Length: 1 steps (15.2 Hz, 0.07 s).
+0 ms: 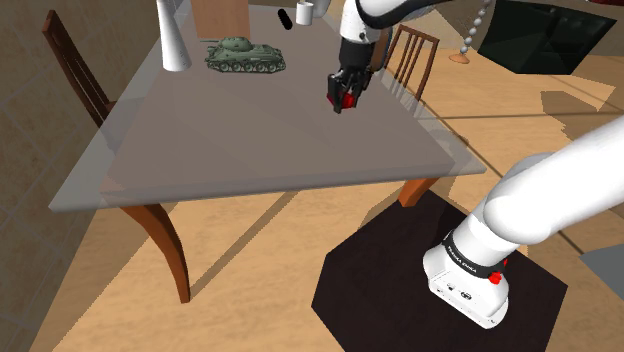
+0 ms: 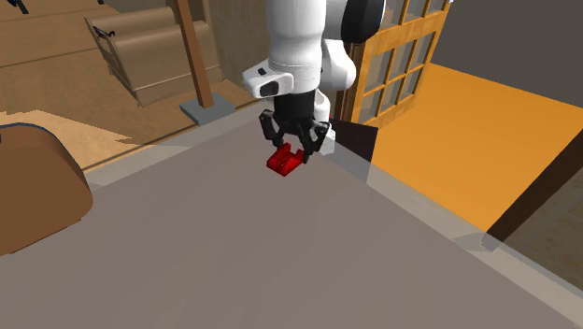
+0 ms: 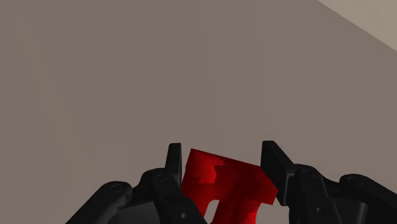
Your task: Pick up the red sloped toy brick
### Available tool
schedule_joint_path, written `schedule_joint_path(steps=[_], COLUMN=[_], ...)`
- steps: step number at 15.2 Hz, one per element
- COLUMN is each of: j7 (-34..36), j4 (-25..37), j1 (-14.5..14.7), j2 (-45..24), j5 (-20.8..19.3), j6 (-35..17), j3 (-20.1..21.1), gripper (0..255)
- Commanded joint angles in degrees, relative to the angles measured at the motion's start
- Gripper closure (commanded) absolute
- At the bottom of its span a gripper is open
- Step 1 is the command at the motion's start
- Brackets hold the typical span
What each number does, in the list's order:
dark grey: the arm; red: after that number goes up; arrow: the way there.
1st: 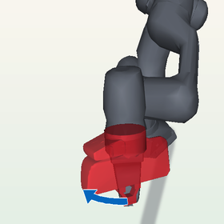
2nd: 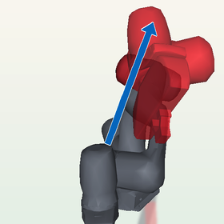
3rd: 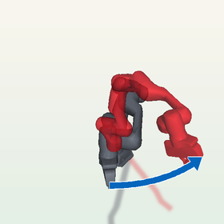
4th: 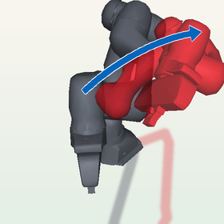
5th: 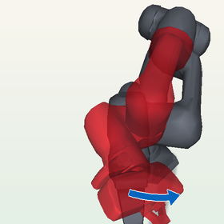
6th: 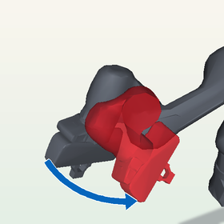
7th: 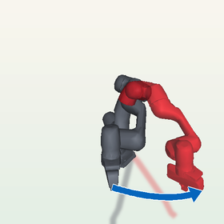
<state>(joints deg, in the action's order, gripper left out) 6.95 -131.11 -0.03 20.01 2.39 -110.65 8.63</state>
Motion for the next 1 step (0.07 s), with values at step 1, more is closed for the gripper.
schedule_joint_path(steps=[1], j7=[0.0], j4=[0.3], j1=[0.0], j2=[0.1], j5=[0.0], j6=[0.4], j3=[0.0], gripper=[255])
